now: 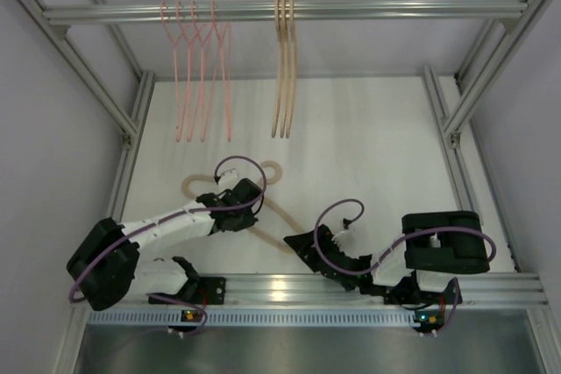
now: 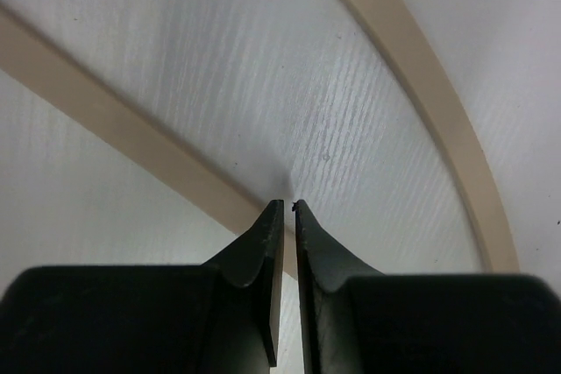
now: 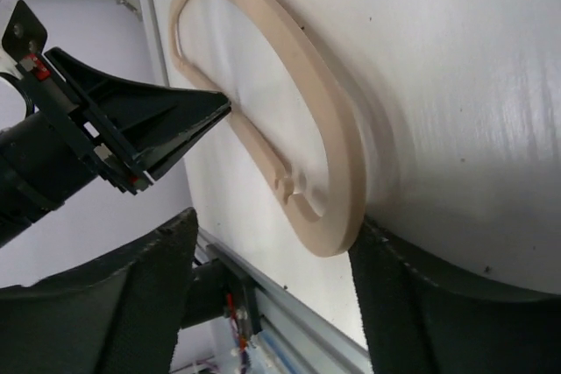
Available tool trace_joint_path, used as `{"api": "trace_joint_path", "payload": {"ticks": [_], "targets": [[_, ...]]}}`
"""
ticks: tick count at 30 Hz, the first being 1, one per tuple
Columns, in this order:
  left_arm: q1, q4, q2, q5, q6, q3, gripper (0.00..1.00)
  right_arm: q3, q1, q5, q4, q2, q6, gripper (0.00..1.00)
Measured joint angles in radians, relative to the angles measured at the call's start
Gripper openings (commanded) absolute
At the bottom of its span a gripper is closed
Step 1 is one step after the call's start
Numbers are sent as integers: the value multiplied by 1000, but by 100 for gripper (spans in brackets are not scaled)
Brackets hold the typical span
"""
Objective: Organize the hangers
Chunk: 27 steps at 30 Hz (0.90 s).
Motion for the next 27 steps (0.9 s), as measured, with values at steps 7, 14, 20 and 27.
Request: {"api": "trace_joint_path", "payload": {"ticks": [7,14,20,27], "targets": [[5,30,26,53,21,-6,13,-11,-7,44,65,48,-127,54],[6,36,26,79,43,-6,12,-11,-19,71,125,88,-195,44],[6,37,25,101,63,-6,10,-12,-38,66,159,132,-227,21],[6,18,-27,155,86,-6,7,-33,-50,58,168,121,-257,0]]}}
